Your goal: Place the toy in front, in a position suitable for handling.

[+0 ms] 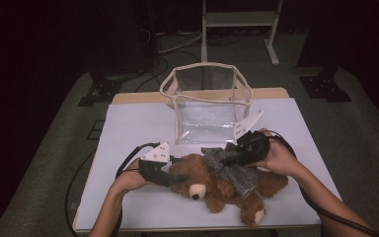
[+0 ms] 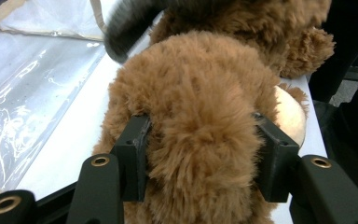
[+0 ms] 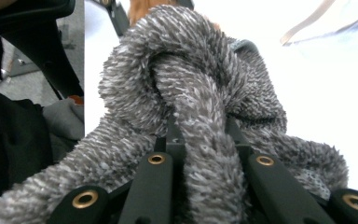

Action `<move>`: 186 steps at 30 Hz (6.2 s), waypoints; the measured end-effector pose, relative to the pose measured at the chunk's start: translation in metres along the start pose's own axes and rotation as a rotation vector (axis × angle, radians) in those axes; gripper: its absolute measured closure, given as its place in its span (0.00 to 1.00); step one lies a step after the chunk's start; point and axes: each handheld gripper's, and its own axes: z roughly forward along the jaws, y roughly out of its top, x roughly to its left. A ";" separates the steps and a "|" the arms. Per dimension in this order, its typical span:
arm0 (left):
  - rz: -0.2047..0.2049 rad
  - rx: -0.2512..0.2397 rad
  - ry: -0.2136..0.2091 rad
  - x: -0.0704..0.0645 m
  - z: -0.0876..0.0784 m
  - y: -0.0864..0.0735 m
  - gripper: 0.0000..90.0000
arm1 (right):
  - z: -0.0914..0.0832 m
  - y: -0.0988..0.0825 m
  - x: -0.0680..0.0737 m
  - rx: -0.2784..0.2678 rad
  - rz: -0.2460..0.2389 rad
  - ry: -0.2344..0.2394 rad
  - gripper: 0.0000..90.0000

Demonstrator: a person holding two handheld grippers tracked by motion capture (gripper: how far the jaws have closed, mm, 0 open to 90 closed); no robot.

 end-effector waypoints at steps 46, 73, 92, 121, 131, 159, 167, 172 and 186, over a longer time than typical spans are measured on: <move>-0.040 0.017 -0.024 0.002 0.009 0.010 0.21 | 0.026 -0.008 0.005 0.052 0.008 0.040 0.86; -0.014 0.120 -0.095 0.008 0.039 0.028 0.21 | 0.004 -0.064 0.005 -0.021 0.107 -0.036 0.86; 0.106 0.150 0.097 0.026 0.009 0.040 0.49 | 0.011 -0.019 -0.038 -0.049 0.104 -0.047 0.86; 0.031 0.132 0.020 0.004 0.009 0.011 0.36 | 0.014 -0.023 0.001 -0.060 0.034 -0.058 0.86; -0.010 0.133 0.006 0.014 0.003 0.020 0.09 | 0.025 -0.039 0.001 -0.067 0.075 -0.030 0.87; 0.038 0.129 -0.019 -0.004 -0.001 0.008 0.31 | -0.007 -0.086 0.030 -0.142 0.097 -0.061 0.86; 0.041 0.115 -0.015 -0.006 -0.001 0.007 0.31 | -0.021 -0.129 0.033 -0.134 0.202 -0.082 0.86; 0.049 0.115 -0.018 -0.006 0.000 0.008 0.34 | -0.034 -0.107 0.028 -0.164 0.158 -0.099 0.86; 0.057 0.100 -0.006 -0.008 0.001 0.010 0.32 | 0.033 -0.001 0.006 -0.008 -0.022 -0.037 0.86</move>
